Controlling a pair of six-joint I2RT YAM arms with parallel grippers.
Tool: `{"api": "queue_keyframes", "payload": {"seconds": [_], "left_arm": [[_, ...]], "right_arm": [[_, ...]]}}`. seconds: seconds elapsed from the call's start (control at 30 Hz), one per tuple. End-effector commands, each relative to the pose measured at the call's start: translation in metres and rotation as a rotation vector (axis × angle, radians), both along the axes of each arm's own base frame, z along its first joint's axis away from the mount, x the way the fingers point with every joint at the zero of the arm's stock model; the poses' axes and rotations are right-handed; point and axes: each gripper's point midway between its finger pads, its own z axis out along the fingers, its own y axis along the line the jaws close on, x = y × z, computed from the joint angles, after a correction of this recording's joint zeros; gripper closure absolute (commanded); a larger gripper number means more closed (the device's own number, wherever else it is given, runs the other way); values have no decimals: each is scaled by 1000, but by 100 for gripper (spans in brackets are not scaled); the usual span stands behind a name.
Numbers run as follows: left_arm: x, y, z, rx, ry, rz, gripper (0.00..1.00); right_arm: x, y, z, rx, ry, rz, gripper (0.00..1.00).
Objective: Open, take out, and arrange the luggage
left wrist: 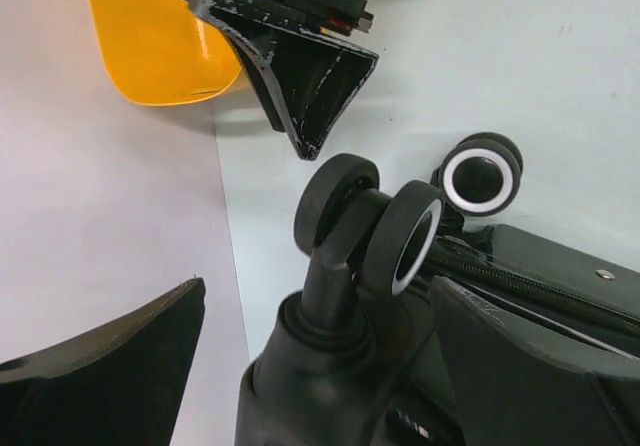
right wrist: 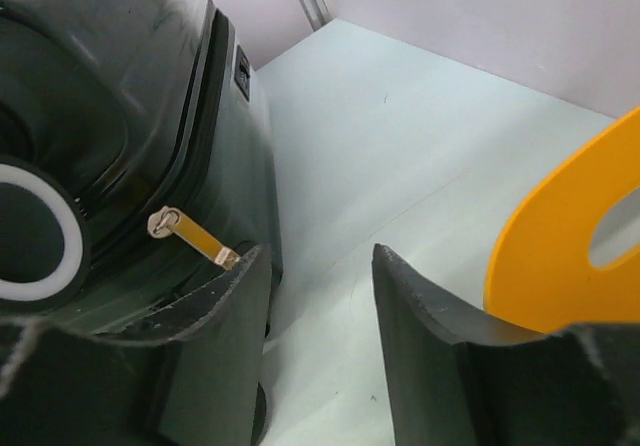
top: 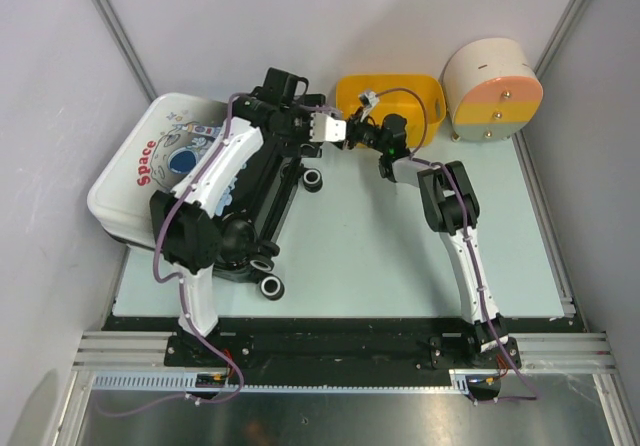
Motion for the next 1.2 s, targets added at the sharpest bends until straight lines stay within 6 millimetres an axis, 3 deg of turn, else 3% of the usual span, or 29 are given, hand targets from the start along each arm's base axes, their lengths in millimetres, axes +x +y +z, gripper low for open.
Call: {"api": "queue_keyframes", "payload": {"seconds": [0.0,0.2,0.3,0.47,0.5,0.53,0.57,0.6,0.63,0.67,0.83,0.93,0.97,1.03,1.17], "left_arm": [[20,-5,-10,79,-69,-93,4],[23,-8,-31,97,-45,-140,7],[30,-14,-42,83,-22,-145,15],[22,-23,-59,82,22,-171,49],[17,-23,-60,85,29,-181,55],[10,-23,-51,84,14,-198,65],[-3,-25,-62,96,46,-221,72],[-10,-25,-63,101,53,-231,90],[-22,-29,-52,88,40,-251,99],[-36,-30,-63,81,84,-267,100],[-111,-40,-63,31,163,-384,100],[-163,-51,-55,-34,208,-466,100],[-183,-55,-61,-39,243,-498,100],[-214,-63,-49,-72,245,-560,100],[-266,-65,-50,-99,295,-652,100]], "right_arm": [[-6,-9,58,29,-90,10,46],[-14,-20,72,4,-118,21,34],[-20,-23,76,-17,-139,27,25],[-20,-36,85,-44,-167,13,24],[-21,-40,93,-52,-178,14,24],[-22,-44,89,-66,-173,12,24],[-21,-51,91,-89,-206,2,24],[-25,-56,93,-105,-209,11,24],[-28,-58,87,-121,-202,17,24],[-30,-62,85,-134,-206,20,24],[-61,-81,68,-219,-223,112,26],[-85,-85,43,-249,-168,167,26],[-95,-86,35,-252,-132,180,25],[-111,-85,29,-255,-134,224,25],[-169,-80,27,-230,-148,430,18]]}}
